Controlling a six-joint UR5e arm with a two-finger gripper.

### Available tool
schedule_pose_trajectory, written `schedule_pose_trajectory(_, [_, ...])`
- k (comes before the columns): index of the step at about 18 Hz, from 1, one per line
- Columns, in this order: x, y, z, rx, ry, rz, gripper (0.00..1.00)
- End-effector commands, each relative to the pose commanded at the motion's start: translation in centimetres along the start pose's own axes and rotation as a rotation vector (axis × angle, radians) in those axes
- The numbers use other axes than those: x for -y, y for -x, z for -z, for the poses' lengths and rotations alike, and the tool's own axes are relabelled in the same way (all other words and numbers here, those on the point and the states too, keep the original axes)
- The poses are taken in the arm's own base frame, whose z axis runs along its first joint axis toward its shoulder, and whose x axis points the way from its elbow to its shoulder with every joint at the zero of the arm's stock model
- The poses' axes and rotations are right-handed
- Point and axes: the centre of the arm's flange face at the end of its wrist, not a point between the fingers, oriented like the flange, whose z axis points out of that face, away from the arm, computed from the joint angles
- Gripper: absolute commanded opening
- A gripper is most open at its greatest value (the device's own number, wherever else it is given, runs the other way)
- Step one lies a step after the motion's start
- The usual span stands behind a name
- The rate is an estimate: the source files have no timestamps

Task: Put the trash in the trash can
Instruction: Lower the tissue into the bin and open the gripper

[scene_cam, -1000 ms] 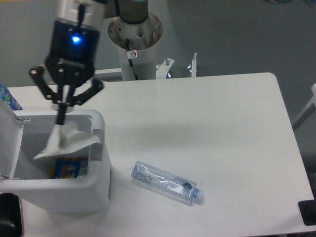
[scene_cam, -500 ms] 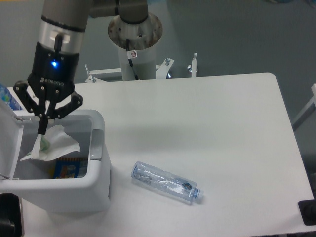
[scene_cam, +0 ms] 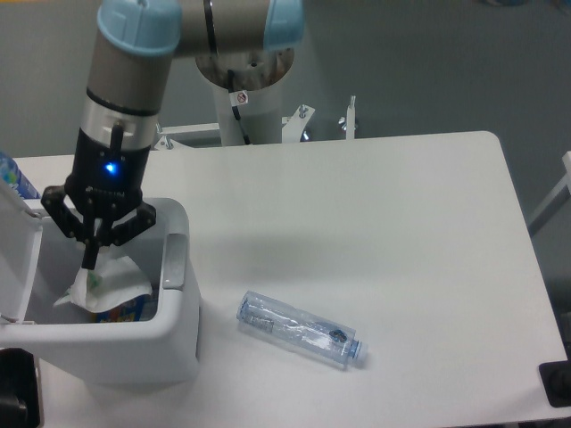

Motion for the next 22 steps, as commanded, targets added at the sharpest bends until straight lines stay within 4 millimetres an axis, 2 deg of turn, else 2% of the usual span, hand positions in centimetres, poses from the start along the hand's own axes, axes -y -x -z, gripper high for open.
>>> schedule_pose_trajectory(6, [-0.3, 0.3, -0.7, 0.002, 0.015, -0.012, 0.05])
schedule_pose_trajectory(10, [-0.1, 0.1, -0.3, 0.000, 0.007, -0.017, 0.17])
schedule_pose_trajectory(12, [-0.1, 0.2, -0.5, 0.000, 0.010, -0.020, 0.31])
schedule_pose_trajectory(13, [-0.1, 0.3, -0.6, 0.000, 0.010, -0.026, 0.43])
schedule_pose_trajectory(14, [0.0, 0.3, -0.6, 0.000, 0.009, -0.030, 0.50])
schedule_pose_trajectory(18, [0.7, -0.3, 0.5, 0.000, -0.014, -0.044, 0.79])
schedule_pose_trajectory(19, [0.8, -0.4, 0.8, -0.001, -0.018, -0.046, 0.92])
schedule_pose_trajectory(20, [0.9, -0.4, 1.1, 0.002, -0.023, -0.045, 1.00])
schedule_pose_trajectory(22, [1.1, -0.2, 1.5, 0.003, -0.031, -0.035, 1.00])
